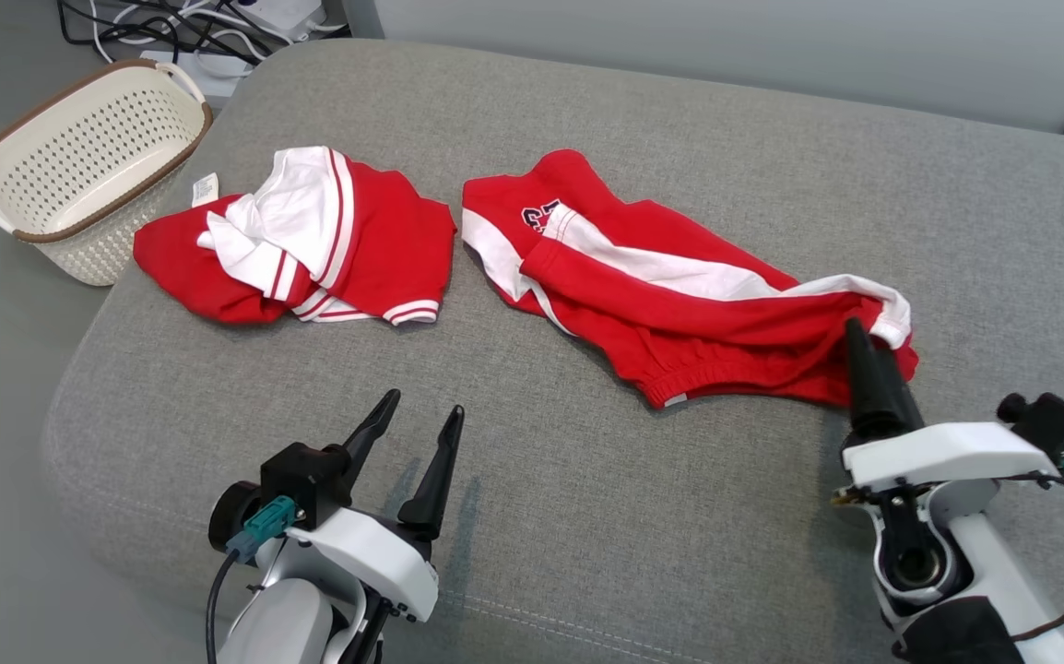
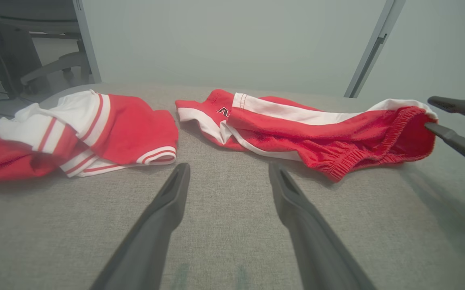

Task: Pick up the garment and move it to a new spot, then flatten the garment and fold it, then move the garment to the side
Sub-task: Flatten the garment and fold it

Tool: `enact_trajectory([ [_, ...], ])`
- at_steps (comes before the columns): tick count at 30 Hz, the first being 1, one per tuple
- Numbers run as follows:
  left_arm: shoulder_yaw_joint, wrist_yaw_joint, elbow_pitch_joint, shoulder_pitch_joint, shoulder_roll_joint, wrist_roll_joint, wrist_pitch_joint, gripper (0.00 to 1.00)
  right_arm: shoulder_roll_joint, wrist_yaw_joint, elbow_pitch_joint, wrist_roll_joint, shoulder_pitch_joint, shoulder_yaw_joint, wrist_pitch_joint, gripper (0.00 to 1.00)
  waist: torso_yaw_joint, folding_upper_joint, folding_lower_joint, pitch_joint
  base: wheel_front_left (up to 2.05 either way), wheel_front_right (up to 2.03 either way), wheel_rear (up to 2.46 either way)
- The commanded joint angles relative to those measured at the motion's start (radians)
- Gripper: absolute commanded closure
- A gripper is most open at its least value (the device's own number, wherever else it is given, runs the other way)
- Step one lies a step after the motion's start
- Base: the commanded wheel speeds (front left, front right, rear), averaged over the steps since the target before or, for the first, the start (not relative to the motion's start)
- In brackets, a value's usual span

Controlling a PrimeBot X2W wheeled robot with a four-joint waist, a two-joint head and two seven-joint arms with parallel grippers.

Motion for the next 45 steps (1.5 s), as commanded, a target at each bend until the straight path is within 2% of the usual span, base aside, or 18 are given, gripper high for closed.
enact_trajectory([
  [1,0.022,-0.007,-0.03,-0.041,0.015,-0.007,-0.006,0.0,0.006,0.007,-0.031,0.022,-0.033,-0.001,-0.013,0.0,0.005,0.0,0.0,0.007,0.0,0.0,0.0],
  [5,0.011,-0.007,-0.03,-0.04,0.017,-0.014,-0.006,0.0,0.006,0.007,-0.04,0.046,-0.047,-0.041,-0.013,0.01,0.008,0.0,0.0,0.017,0.0,0.0,0.0],
  [7,0.006,-0.007,-0.028,-0.041,0.018,-0.016,-0.006,0.0,0.006,0.007,-0.04,0.056,-0.055,-0.06,-0.013,0.1,0.008,0.0,0.0,0.021,0.0,0.0,0.0],
  [8,0.003,-0.007,-0.026,-0.042,0.019,-0.018,-0.006,0.0,0.006,0.007,-0.035,0.061,-0.058,-0.07,-0.013,0.2,0.008,0.0,0.0,0.022,0.0,0.0,0.0],
  [10,-0.001,-0.007,-0.022,-0.044,0.02,-0.02,-0.006,0.0,0.006,0.007,-0.019,0.073,-0.065,-0.087,-0.013,0.5,0.007,0.0,0.0,0.024,0.0,0.0,0.0],
  [11,-0.001,-0.007,-0.022,-0.044,0.02,-0.02,-0.006,0.0,0.006,0.007,-0.019,0.073,-0.065,-0.087,-0.013,0.5,0.007,0.0,0.0,0.024,0.0,0.0,0.0],
  [13,-0.003,-0.007,-0.018,-0.046,0.02,-0.022,-0.006,0.0,0.006,0.007,0.0,0.068,-0.074,-0.096,-0.013,0.66,0.007,0.0,0.0,0.025,0.0,0.0,0.0],
  [14,-0.004,-0.007,-0.016,-0.046,0.02,-0.024,-0.006,0.0,0.006,0.007,0.007,0.062,-0.078,-0.1,-0.013,0.91,0.007,0.0,0.0,0.025,0.0,0.0,0.0],
  [15,-0.003,-0.007,-0.014,-0.047,0.021,-0.025,-0.006,0.0,0.006,0.007,0.011,0.056,-0.083,-0.109,-0.013,1.0,0.006,0.0,0.0,0.025,0.0,0.0,0.0],
  [20,0.014,-0.007,-0.005,-0.046,0.025,-0.029,-0.006,0.0,0.006,0.007,-0.012,0.015,-0.086,-0.108,-0.013,1.0,-0.015,0.0,0.0,0.024,0.0,0.0,0.0],
  [26,0.028,-0.007,-0.006,-0.041,0.02,-0.027,-0.006,0.0,0.002,0.007,-0.055,-0.117,-0.05,-0.118,-0.013,1.0,-0.084,0.0,0.0,0.002,0.0,0.0,0.0],
  [29,0.026,-0.007,-0.002,-0.033,0.014,-0.025,-0.006,0.0,0.001,0.007,-0.035,-0.116,-0.038,-0.065,-0.005,1.0,-0.118,0.0,0.0,-0.007,0.0,0.0,0.0],
  [30,0.026,-0.007,-0.001,-0.031,0.012,-0.025,-0.006,0.0,-0.004,0.007,-0.029,-0.126,-0.039,-0.039,-0.006,0.64,-0.126,0.0,0.0,-0.006,0.0,0.0,0.0],
  [31,0.025,-0.007,0.0,-0.031,0.01,-0.025,-0.006,0.0,-0.015,0.007,-0.022,-0.158,-0.043,-0.006,-0.006,0.0,-0.132,0.0,0.0,-0.003,0.0,0.0,0.0],
  [34,0.016,-0.007,-0.001,-0.035,0.005,-0.027,-0.006,0.0,-0.037,0.007,0.016,-0.293,-0.07,0.034,-0.012,0.0,-0.136,0.0,0.0,0.008,0.0,0.0,0.0],
  [41,0.003,-0.007,0.007,-0.04,0.008,-0.051,-0.006,0.0,-0.024,0.007,0.036,-0.683,-0.121,-0.017,-0.013,0.0,-0.093,0.0,0.0,0.03,0.0,0.0,0.0],
  [44,0.003,-0.007,0.012,-0.041,0.01,-0.062,-0.006,0.0,-0.018,0.007,0.088,-0.807,-0.14,-0.023,-0.013,0.0,-0.075,0.0,0.0,0.04,0.0,0.0,0.0],
  [45,0.002,-0.007,0.011,-0.043,0.01,-0.068,-0.006,0.0,-0.015,0.007,0.118,-0.882,-0.155,-0.051,-0.013,0.0,-0.066,0.0,0.0,0.046,0.0,0.0,0.0],
])
